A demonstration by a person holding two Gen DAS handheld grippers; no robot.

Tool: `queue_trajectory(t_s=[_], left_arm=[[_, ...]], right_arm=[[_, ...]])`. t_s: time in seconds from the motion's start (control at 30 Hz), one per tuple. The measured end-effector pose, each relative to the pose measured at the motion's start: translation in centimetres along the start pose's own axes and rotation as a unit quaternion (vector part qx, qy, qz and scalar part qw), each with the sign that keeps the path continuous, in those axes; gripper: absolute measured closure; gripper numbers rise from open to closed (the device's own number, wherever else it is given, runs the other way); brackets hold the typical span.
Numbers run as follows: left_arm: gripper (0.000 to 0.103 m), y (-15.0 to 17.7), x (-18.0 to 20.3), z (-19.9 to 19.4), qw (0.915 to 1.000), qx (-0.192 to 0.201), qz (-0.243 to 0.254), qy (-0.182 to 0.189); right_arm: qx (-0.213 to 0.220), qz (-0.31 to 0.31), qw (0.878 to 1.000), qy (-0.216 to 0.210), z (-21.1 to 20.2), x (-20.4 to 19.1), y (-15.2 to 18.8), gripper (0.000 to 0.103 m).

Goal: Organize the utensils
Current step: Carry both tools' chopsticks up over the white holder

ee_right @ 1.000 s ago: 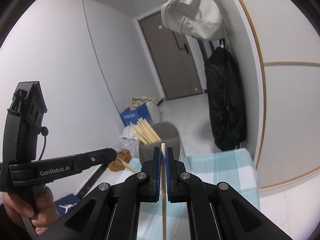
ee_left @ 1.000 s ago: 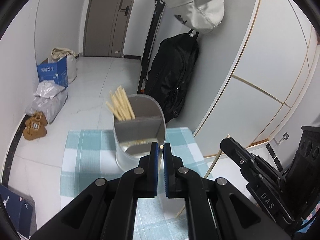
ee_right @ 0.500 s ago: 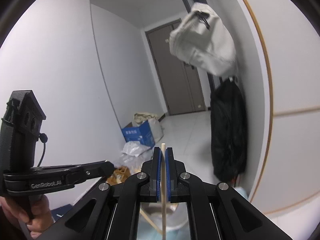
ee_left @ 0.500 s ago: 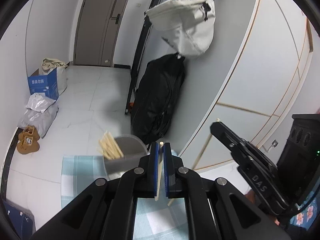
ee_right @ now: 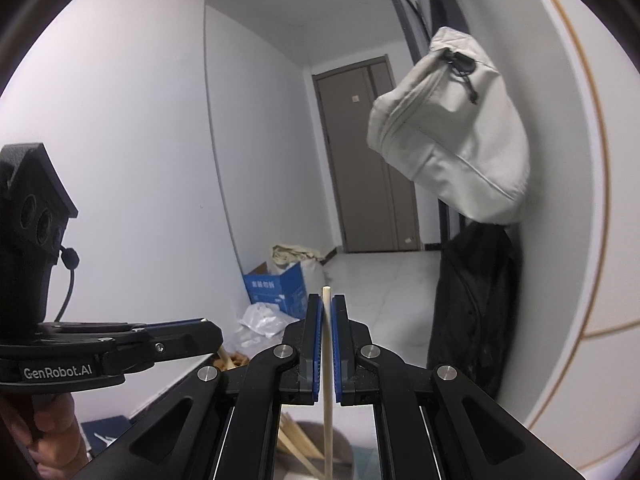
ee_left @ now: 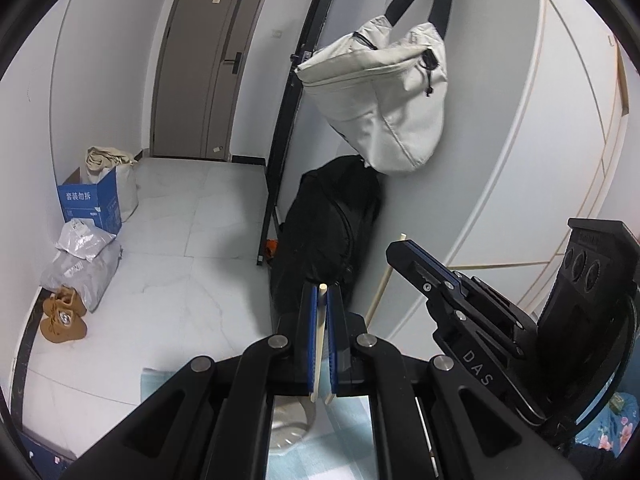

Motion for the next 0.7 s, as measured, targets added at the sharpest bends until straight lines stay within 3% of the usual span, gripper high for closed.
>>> queue_trajectory(t_s=[0.7], left_arm=[[0.102, 2.4, -6.4, 6.7, 0.9975, -0.045, -0.050, -0.023]], right_arm=[[-0.042, -0.032, 0.998, -0.035, 9.1, 0.7, 4.6, 0.099]])
Point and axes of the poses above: each gripper's, at about its wrist camera, not at the fingertips, and z roughly the way its jaws point, x to its right, y to its underside, the point moved 6 cm from there along z, roughly the way its jaws point, and after that the axes turned 3 degrees about -y, right-handed, at the moved point
